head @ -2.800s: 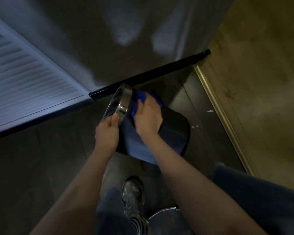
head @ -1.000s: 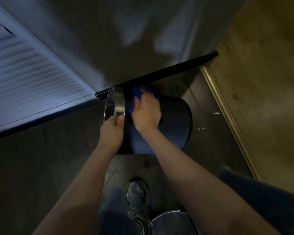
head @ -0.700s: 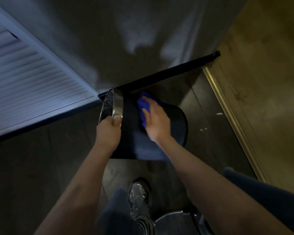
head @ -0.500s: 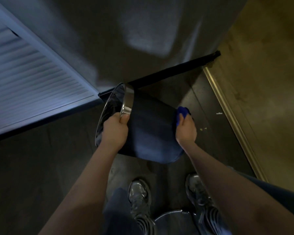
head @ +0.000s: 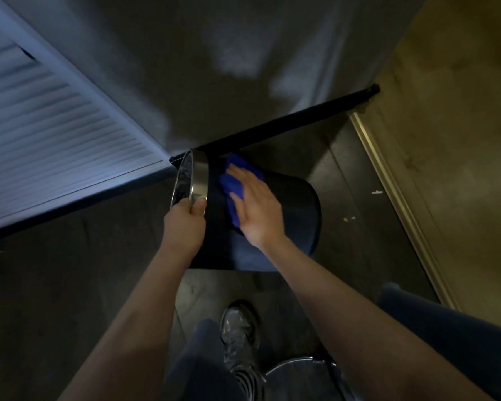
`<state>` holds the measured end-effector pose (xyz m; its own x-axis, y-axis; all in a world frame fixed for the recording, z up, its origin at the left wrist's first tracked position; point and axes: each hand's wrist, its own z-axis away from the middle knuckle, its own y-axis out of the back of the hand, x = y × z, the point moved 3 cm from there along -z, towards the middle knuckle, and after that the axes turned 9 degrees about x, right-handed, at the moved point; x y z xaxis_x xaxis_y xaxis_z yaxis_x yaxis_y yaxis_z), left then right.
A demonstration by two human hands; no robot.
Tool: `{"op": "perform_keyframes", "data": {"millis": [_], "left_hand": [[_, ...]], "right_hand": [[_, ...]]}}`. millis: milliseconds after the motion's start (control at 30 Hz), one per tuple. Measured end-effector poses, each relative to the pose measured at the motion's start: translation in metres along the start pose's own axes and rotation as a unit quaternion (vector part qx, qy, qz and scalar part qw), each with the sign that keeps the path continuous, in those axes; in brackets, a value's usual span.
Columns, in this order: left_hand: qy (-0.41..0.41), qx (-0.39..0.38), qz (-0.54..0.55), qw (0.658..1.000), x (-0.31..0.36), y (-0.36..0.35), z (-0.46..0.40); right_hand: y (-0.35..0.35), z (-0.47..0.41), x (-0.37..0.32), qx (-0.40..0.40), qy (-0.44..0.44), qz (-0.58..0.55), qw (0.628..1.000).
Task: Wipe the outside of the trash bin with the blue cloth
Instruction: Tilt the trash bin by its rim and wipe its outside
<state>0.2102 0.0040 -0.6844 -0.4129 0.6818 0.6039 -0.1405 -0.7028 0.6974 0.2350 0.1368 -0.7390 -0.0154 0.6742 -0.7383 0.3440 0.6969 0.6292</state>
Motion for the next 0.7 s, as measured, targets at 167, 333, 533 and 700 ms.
{"op": "perform_keyframes", "data": {"millis": [167, 333, 533, 700], "left_hand": [[0.008, -0.016, 0.014, 1.000, 0.003, 0.001, 0.002], [-0.004, -0.008, -0.013, 1.000, 0.011, -0.003, 0.003], [-0.008, 0.001, 0.031, 0.999, 0.010, -0.006, 0.000], [0.030, -0.009, 0.099, 0.995, -0.001, -0.001, -0.001]], "right_hand": [[0.039, 0.032, 0.092, 0.026, -0.299, 0.087, 0.950], [0.026, -0.007, 0.086, 0.021, -0.408, 0.090, 0.908], [-0.014, -0.047, -0.020, 0.048, -0.184, 0.001, 0.982], [-0.005, -0.003, -0.017, -0.015, 0.000, -0.005, 1.000]]}}
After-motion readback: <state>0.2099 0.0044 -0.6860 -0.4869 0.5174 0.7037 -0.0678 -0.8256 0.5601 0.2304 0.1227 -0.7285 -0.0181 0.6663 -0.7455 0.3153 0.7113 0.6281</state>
